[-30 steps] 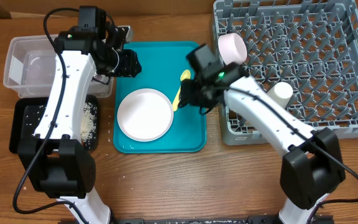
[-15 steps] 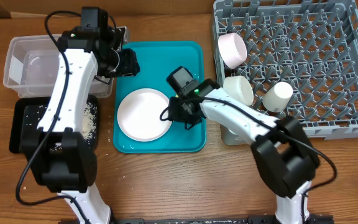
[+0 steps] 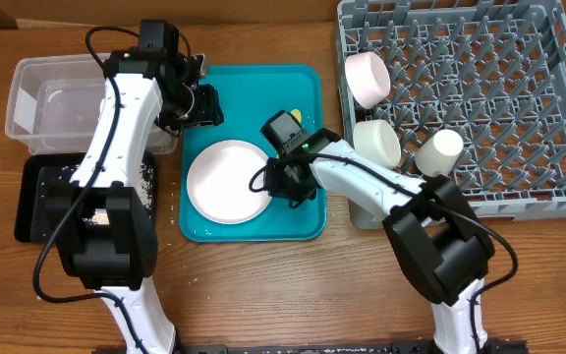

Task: Sort waste into correct bins and load items into the dishwasher
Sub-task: 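Move the right gripper toward the pink plate on the teal tray, then grasp the pink plate rim with the right gripper and lift it, then stand the pink plate upright in the rack with the right gripper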

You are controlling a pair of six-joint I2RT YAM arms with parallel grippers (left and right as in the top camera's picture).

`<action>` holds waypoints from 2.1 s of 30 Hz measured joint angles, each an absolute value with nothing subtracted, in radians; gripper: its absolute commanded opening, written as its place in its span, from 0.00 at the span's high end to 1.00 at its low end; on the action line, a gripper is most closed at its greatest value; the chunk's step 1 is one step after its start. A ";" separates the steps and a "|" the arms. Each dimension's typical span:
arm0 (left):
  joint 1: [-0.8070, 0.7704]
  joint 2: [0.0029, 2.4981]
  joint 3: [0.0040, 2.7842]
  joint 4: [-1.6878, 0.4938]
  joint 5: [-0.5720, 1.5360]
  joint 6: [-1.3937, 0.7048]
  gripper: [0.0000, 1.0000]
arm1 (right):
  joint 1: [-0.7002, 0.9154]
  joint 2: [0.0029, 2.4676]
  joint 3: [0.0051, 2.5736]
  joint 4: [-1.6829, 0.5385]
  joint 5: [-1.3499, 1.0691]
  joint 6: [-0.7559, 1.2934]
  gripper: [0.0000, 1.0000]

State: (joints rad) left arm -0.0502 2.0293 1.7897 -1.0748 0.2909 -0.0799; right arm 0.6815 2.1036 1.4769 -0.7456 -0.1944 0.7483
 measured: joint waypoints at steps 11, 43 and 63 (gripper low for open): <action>-0.050 2.029 1.790 -1.073 0.291 -0.080 0.46 | 0.683 2.116 1.502 -0.799 -0.216 0.751 0.96; -0.050 2.029 1.790 -1.059 0.290 -0.080 0.29 | 0.420 1.742 1.666 -1.017 0.833 0.600 0.96; -0.050 2.029 1.790 -1.006 0.287 -0.080 0.27 | 0.282 1.874 1.666 -0.830 1.152 0.444 0.96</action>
State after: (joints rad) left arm -0.0502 2.0293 1.7897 -1.0058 0.2871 -0.0799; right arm 0.2821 1.8744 1.6665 -0.8303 1.1522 0.4438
